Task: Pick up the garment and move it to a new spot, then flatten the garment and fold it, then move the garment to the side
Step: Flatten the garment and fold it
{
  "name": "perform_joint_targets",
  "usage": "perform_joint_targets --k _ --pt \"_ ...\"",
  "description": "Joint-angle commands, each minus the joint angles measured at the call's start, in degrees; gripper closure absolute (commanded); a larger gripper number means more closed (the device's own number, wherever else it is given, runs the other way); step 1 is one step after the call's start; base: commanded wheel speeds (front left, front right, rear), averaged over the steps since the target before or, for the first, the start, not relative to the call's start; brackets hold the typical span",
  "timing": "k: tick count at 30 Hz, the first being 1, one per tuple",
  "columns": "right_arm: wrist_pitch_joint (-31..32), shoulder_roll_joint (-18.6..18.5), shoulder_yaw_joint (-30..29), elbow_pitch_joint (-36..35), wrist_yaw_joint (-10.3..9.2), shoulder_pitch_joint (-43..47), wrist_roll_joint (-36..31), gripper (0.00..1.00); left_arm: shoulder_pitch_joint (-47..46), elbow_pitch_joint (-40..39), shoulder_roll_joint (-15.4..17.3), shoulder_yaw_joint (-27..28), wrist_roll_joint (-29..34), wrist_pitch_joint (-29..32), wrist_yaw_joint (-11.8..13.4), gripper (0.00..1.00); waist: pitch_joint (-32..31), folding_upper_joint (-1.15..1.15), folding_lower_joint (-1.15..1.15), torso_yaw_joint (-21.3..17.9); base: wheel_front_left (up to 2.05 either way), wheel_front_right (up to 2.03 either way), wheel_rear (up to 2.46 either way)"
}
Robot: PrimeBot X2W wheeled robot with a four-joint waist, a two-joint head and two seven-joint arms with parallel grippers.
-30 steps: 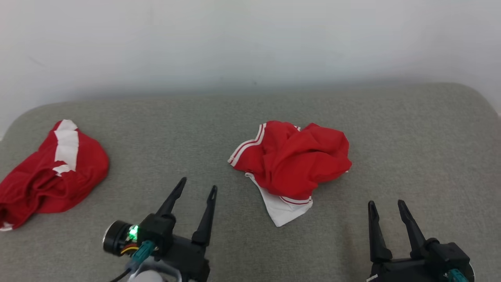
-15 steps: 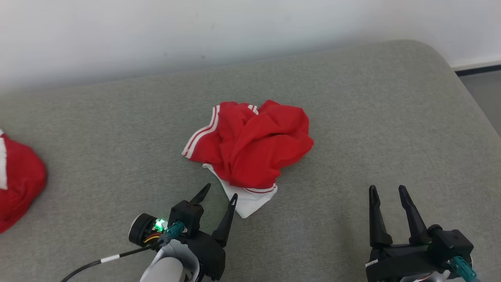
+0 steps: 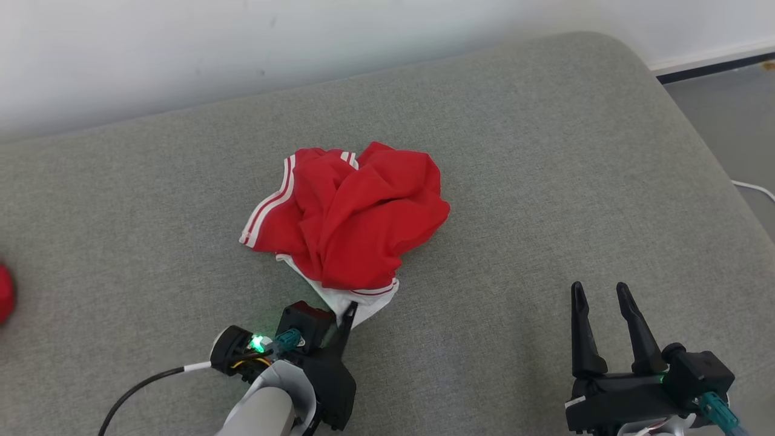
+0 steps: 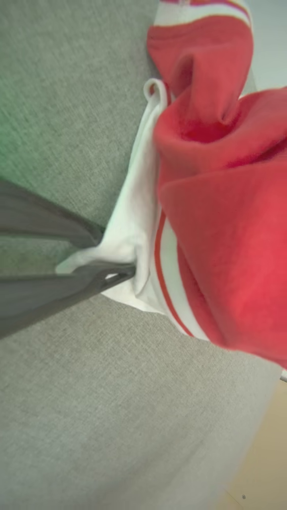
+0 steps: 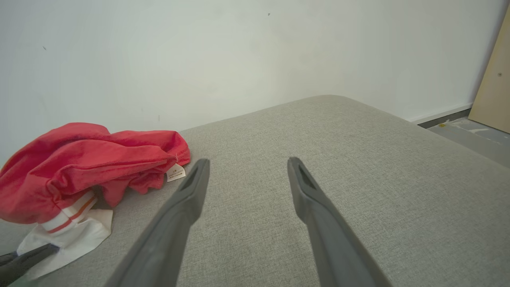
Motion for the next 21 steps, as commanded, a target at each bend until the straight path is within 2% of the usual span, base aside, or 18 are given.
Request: perform_joint_targets --k 1,6,10,16,21 --pt "0.0 0.2 -0.2 0.0 -0.13 0.4 0.2 0.00 -0.7 -0.1 0.0 -0.3 -0.7 -0.7 0.1 1.00 -0.6 -0.01 -0.01 0.6 0.00 0.00 0.00" --pt "0.0 0.2 -1.0 -0.1 -0.13 1.5 -0.5 0.00 -1.0 -1.9 0.4 0.2 -1.3 -2.9 0.4 1.00 -2.8 -0.01 -0.01 4.0 0.00 0.00 0.00" --pt "0.0 0.2 -1.6 -0.1 -0.13 2.7 -1.1 0.00 0.7 -5.7 1.9 1.3 -1.8 -3.7 1.5 1.00 -5.1 -0.01 -0.01 8.4 0.00 0.00 0.00" --pt "0.0 0.2 -1.7 0.0 -0.13 4.4 -1.8 0.00 5.9 -15.0 5.8 2.6 -2.2 -2.6 3.9 1.00 -8.1 -0.01 -0.01 15.4 0.00 0.00 0.00" --pt "0.0 0.2 -1.3 0.0 -0.13 5.0 -1.9 0.00 13.8 -25.1 9.9 4.1 -3.5 1.3 7.1 1.00 -9.2 -0.01 -0.01 19.1 0.00 0.00 0.00"
